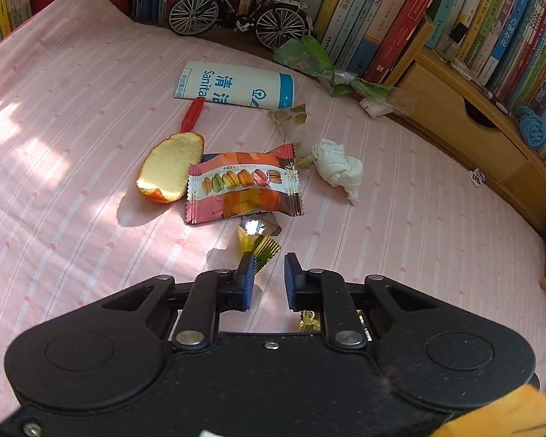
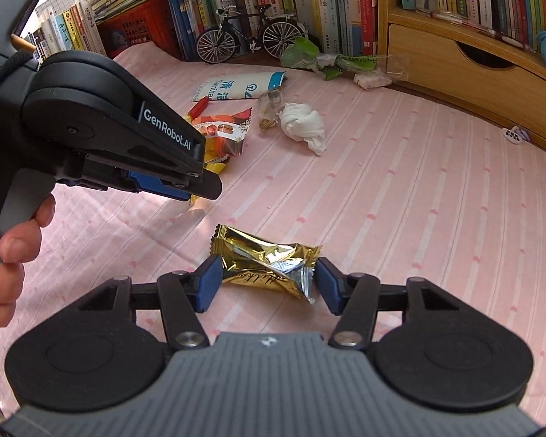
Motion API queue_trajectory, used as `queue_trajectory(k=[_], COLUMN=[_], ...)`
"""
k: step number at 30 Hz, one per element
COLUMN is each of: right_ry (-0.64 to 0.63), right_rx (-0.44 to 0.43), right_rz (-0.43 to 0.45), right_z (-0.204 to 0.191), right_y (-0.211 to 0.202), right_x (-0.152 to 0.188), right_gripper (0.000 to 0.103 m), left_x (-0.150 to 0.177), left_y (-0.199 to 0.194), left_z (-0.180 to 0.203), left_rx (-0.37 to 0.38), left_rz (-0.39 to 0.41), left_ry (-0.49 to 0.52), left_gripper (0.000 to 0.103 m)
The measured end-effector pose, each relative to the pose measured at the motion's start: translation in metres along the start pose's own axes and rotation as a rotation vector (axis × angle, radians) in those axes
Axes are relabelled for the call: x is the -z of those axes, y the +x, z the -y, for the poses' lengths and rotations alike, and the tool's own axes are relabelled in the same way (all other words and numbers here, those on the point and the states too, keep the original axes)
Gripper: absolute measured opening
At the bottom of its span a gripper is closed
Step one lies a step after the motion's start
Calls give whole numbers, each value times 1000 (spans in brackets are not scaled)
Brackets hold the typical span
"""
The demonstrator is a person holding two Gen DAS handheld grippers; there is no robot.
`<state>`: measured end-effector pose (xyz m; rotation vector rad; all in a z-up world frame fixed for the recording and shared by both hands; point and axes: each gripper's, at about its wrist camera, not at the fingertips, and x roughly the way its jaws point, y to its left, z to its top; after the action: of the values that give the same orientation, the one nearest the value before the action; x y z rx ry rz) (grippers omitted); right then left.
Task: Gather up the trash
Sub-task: 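Lower the right tool around the gold foil candy while the left tool approaches a silver wrapper, then close the right tool on the gold foil candy while the left tool grasps the silver wrapper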
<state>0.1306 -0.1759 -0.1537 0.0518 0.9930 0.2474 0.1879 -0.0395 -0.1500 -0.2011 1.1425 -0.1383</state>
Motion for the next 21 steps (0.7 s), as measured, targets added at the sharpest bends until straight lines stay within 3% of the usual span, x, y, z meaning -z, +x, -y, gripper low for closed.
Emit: queue_trajectory(k=[4,8,10,12,14,17,19,20,21], right_ry=[2,12,23,32,33,33,21,14,6], right_rx=[-1,-4,-1,-1,-1,4,19,21,30], right_rz=[4,4,-3,-3,-1,2,15,22,28], right_z=[0,1,1,1,1,1,1,0,0], right_y=[-3,-7,-8,-9,-11,-12,-14,-14,-14], right_x=[0,3,5,7,8,9,8,7,6], right_gripper=[53,50,47,47,47,50,63,73,78], left_x=[5,9,9,6,1,-7,-10,-10,-10], left_y=[-14,-26,-26,-23,-14,4,15,19,22], left_z=[0,2,5,7,8,6,7,8,9], left_rx=[9,0,-11,-30,-51,-55,-44,-39,-34], left_rz=[24,52,74,89,87,49,14,-5,-17], left_ry=[13,37,58,62,43,10,8,13,17], left_gripper=[14,15,23,48,50,47,37,22,15])
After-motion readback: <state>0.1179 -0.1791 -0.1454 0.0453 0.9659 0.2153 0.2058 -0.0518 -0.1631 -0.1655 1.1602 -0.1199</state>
